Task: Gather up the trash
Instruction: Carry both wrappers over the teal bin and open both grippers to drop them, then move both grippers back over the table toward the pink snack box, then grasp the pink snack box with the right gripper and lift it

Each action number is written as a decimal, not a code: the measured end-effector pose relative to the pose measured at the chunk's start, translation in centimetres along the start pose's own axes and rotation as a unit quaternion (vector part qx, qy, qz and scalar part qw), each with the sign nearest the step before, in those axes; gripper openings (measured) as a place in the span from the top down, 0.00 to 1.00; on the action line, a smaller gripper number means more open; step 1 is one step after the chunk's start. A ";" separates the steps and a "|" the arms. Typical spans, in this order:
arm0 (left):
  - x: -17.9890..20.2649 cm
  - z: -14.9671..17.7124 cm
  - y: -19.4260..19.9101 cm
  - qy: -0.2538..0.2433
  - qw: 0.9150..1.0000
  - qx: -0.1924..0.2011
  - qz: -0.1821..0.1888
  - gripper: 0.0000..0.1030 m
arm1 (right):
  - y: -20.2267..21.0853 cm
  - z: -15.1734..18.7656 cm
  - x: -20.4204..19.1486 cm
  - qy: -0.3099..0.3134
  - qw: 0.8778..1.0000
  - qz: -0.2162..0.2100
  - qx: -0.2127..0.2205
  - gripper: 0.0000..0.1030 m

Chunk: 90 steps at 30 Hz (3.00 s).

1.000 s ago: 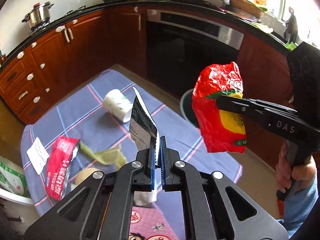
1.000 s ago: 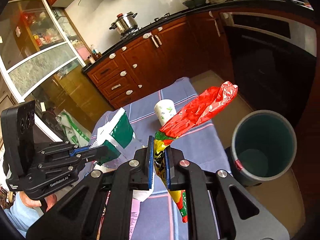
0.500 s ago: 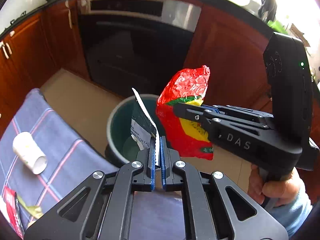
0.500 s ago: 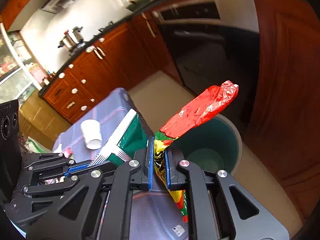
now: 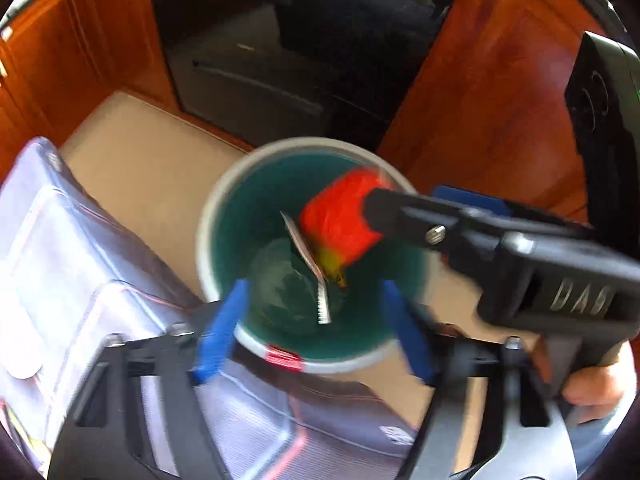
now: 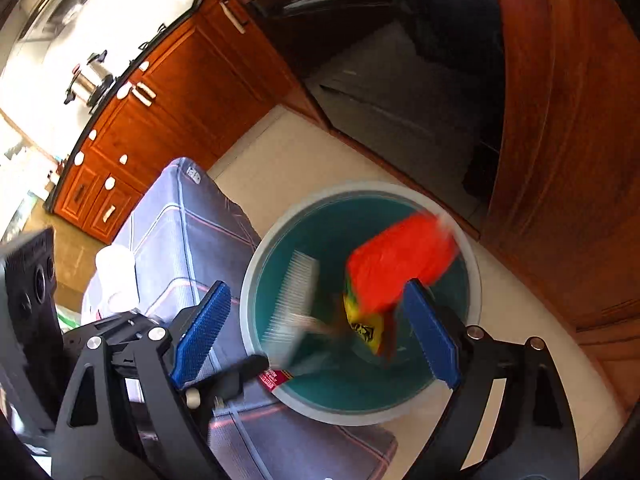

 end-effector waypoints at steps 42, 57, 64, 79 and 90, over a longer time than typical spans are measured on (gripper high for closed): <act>0.6 21.6 16.6 0.062 0.997 0.019 -0.046 0.04 | 9.1 18.7 -9.9 0.086 0.992 -0.041 -0.085 0.06; -1.1 37.3 21.9 0.120 0.991 0.021 -0.059 0.04 | 6.2 35.5 -15.5 0.167 0.959 -0.044 -0.224 0.06; -1.0 40.5 20.7 0.154 0.988 0.028 -0.014 0.04 | 4.8 36.1 -17.9 0.206 0.948 -0.053 -0.236 0.06; 1.5 45.9 20.0 0.138 0.990 -0.012 0.037 0.04 | -0.6 35.7 -22.9 0.303 0.910 -0.078 -0.271 0.46; 1.9 47.2 16.7 0.132 0.990 -0.056 0.004 0.03 | 1.3 37.0 -22.6 0.311 0.902 -0.085 -0.286 0.44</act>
Point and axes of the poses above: each gripper's, at about its wrist camera, not at the fingertips, and y roughly against the way its jaws point, x to its right, z to its underside, the point moved 7 cm from there along -y, roughly the way its jaws point, and after that the axes turned 14 degrees about -y, right-handed, at the moved point
